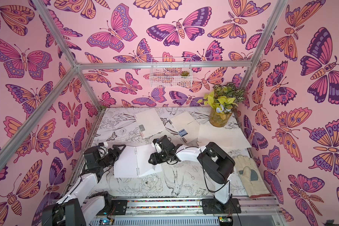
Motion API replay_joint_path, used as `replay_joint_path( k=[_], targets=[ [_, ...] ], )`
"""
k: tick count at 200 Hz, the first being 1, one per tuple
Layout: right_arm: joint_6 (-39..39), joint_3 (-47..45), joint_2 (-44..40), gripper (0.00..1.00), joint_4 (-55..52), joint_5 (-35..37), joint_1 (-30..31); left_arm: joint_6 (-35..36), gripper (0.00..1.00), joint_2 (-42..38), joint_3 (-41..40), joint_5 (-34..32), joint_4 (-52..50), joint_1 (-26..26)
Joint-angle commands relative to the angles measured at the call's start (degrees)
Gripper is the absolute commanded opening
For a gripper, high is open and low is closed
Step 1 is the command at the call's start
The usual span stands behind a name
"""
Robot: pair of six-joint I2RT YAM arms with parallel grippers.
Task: Tear off pages from different notebooks
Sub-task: Tear off the paper from the notebook.
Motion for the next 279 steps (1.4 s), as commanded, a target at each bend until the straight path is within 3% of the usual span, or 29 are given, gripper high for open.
replay_joint_path(
  k=[1, 34, 63, 77, 88, 113, 130, 179, 223, 248, 279],
  targets=[
    [6.76, 0.04, 2.76, 0.62, 7.77, -3.44, -1.13, 1.17, 0.84, -0.06, 1.11, 1.26, -0.80, 0.30],
    [10.14, -0.06, 4.60, 0.69, 7.98, -0.59, -2.46, 1.60, 0.81, 0.03, 1.11, 1.54, -1.02, 0.43],
    [8.72, -0.41, 4.03, 0.73, 4.77, 4.41, -3.75, 2.30, 0.79, 0.12, 1.20, 1.76, -1.70, 0.56],
    [7.92, 0.77, 4.78, 0.73, 4.74, 3.36, -4.21, 2.42, 0.76, 0.20, 1.15, 1.89, -2.02, 0.65],
    [6.43, 3.27, 6.04, 0.71, 3.80, 1.83, -4.15, 2.76, 0.74, 0.29, 1.15, 2.15, -2.54, 0.78],
    [2.36, 8.65, 7.82, 0.57, 2.34, -2.01, -2.39, 4.10, 0.72, 0.12, 4.22, 2.16, -6.40, 1.61],
    [-1.52, 11.36, 7.95, 0.54, -0.75, -1.37, -0.38, 4.61, 0.70, 0.03, 5.08, 1.98, -9.38, 2.67],
    [-3.58, 14.20, 10.58, 0.67, 1.09, -5.45, 0.34, 4.78, 0.65, 3.32, 6.58, 4.36, -10.13, 3.99],
    [-5.17, 21.75, 14.71, 0.71, -3.12, -6.78, 0.38, 4.95, 0.44, 5.31, 8.19, 7.53, -10.13, 4.31],
    [-8.85, 25.55, 16.37, 0.61, -10.32, -1.46, 0.52, 5.30, 0.32, 4.46, 8.38, 8.18, -11.17, 4.41],
    [-11.45, 25.24, 15.42, 0.36, -12.55, 2.40, 0.51, 6.13, 0.29, 4.20, 9.19, 7.18, -12.63, 4.41]
  ],
)
